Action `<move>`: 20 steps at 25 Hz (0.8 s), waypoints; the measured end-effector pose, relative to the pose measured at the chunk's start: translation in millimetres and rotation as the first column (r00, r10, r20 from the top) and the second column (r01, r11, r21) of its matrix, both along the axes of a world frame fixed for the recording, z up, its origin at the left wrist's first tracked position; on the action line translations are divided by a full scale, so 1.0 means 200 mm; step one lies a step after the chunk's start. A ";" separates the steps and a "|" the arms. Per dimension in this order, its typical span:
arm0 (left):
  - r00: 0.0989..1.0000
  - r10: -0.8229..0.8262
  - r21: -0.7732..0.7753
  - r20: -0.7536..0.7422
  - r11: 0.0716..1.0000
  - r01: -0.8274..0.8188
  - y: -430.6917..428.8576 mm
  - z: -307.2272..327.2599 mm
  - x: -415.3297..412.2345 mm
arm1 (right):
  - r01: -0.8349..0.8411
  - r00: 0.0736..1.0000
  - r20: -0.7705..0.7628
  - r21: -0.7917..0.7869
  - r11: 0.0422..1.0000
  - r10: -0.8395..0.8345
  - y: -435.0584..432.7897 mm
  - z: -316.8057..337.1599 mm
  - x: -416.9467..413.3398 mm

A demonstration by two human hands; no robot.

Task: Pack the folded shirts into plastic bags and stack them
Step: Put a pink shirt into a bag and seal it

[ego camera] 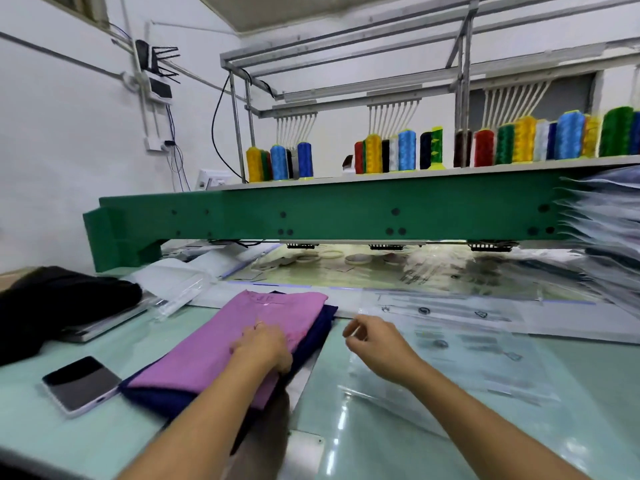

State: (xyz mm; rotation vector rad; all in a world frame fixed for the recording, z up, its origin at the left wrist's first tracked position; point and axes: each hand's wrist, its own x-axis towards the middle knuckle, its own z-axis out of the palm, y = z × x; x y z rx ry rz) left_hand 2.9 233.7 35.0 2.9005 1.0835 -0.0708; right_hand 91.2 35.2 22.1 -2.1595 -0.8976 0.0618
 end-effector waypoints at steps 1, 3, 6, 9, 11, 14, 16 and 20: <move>0.999 -0.009 -0.046 -0.037 0.999 0.007 0.07 0.02 -0.04 | -0.045 0.995 -0.084 0.071 0.996 0.051 0.11 0.00 -0.03; 0.998 -0.066 -0.064 0.004 0.996 0.066 0.16 0.04 -0.11 | -0.085 0.959 -0.251 0.197 0.977 0.134 0.31 -0.01 -0.10; 0.982 -0.107 -0.180 0.156 0.974 0.135 0.27 0.06 -0.17 | -0.057 0.841 -0.495 0.317 0.947 0.217 0.54 -0.03 -0.16; 0.958 -0.094 -0.224 0.271 0.962 0.157 0.36 0.09 -0.24 | 0.104 0.878 -0.476 0.273 0.956 0.040 0.67 -0.07 -0.15; 0.940 -0.113 -0.209 0.322 0.960 0.187 0.40 0.12 -0.26 | 0.217 0.923 -0.367 0.243 0.945 -0.117 0.71 -0.06 -0.13; 0.868 -0.165 -0.259 0.468 0.913 0.314 0.37 0.16 -0.26 | 0.201 0.770 -0.635 0.342 0.918 0.068 0.76 -0.03 -0.15; 0.814 -0.230 -0.308 0.533 0.844 0.440 0.29 0.16 -0.23 | 0.208 0.600 -0.768 0.421 0.883 0.225 0.81 -0.01 -0.16; 0.821 -0.266 -0.375 0.505 0.789 0.486 0.25 0.11 -0.20 | 0.371 0.705 -0.704 0.475 0.798 0.091 0.84 -0.03 -0.10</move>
